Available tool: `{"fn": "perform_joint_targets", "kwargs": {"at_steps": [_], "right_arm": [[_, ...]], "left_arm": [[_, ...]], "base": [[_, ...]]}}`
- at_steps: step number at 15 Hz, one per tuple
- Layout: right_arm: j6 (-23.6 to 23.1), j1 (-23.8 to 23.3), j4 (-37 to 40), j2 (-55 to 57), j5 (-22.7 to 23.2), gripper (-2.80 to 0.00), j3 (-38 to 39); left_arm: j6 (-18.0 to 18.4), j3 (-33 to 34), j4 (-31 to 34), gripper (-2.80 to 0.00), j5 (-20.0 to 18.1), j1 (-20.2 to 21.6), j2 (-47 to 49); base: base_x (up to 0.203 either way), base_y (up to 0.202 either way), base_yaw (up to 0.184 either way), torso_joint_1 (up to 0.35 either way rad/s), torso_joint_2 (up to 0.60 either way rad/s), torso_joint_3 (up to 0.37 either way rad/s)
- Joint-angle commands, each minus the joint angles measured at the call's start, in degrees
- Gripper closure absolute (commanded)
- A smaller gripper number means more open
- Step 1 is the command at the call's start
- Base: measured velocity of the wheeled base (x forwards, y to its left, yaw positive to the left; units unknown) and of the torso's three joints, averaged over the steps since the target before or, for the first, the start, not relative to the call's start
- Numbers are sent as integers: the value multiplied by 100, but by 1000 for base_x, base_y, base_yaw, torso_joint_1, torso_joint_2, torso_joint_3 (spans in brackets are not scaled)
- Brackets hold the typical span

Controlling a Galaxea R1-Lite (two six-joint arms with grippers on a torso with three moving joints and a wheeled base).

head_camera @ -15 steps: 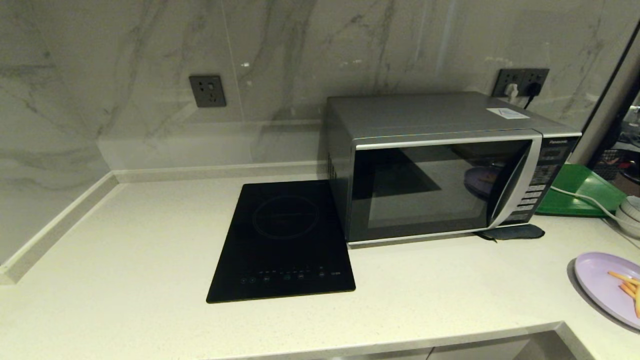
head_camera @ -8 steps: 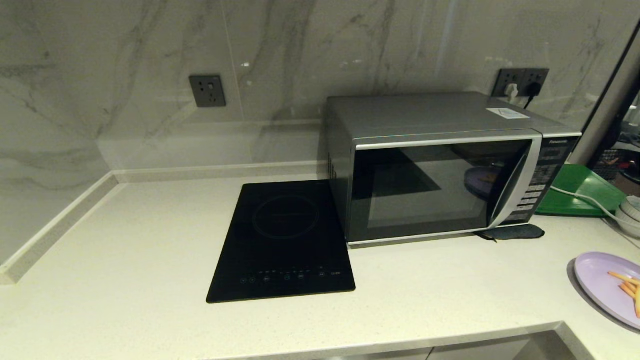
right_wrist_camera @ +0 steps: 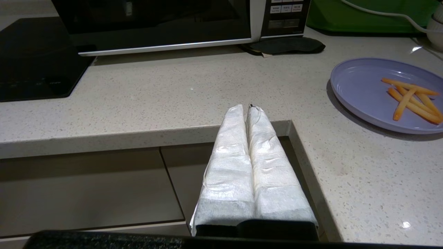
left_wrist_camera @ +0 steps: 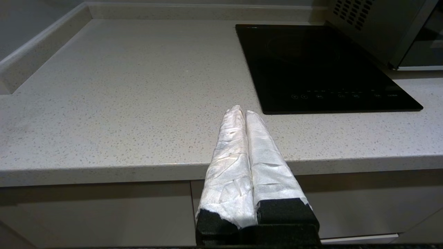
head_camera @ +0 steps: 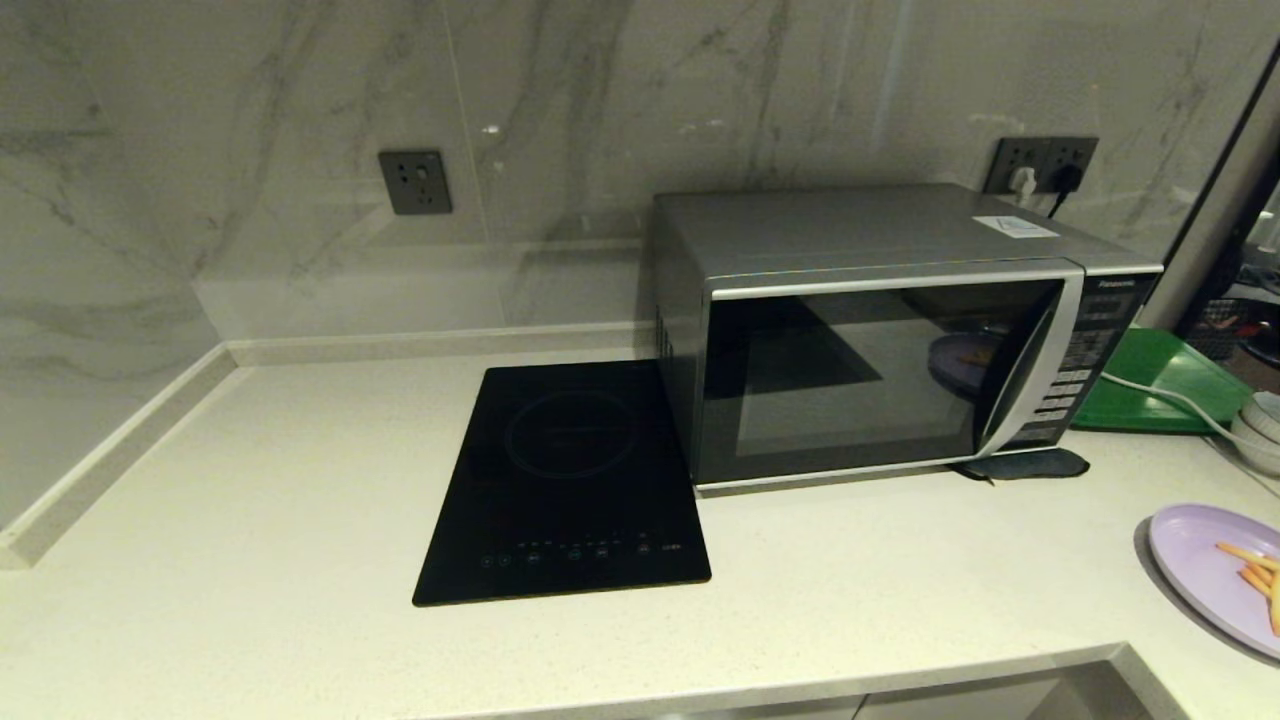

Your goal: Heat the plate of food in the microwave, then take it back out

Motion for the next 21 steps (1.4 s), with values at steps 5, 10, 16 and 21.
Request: {"fn": "perform_joint_targets", "kwargs": {"at_steps": [5, 10, 16, 21], "right_arm": [[-3, 0, 1, 7, -3, 0, 9], [6, 0, 10, 7, -12, 0, 0], [15, 0, 10, 7, -12, 0, 0], [15, 0, 10, 7, -12, 0, 0]], "left_arm": [[-3, 0, -2, 0, 2, 1, 4], [-3, 0, -2, 0, 2, 1, 4], [-3, 0, -2, 0, 2, 1, 4], [-3, 0, -2, 0, 2, 1, 4]], "base": [[0, 0, 0, 0, 0, 0], [0, 0, 0, 0, 0, 0], [0, 0, 0, 0, 0, 0], [0, 0, 0, 0, 0, 0]]}}
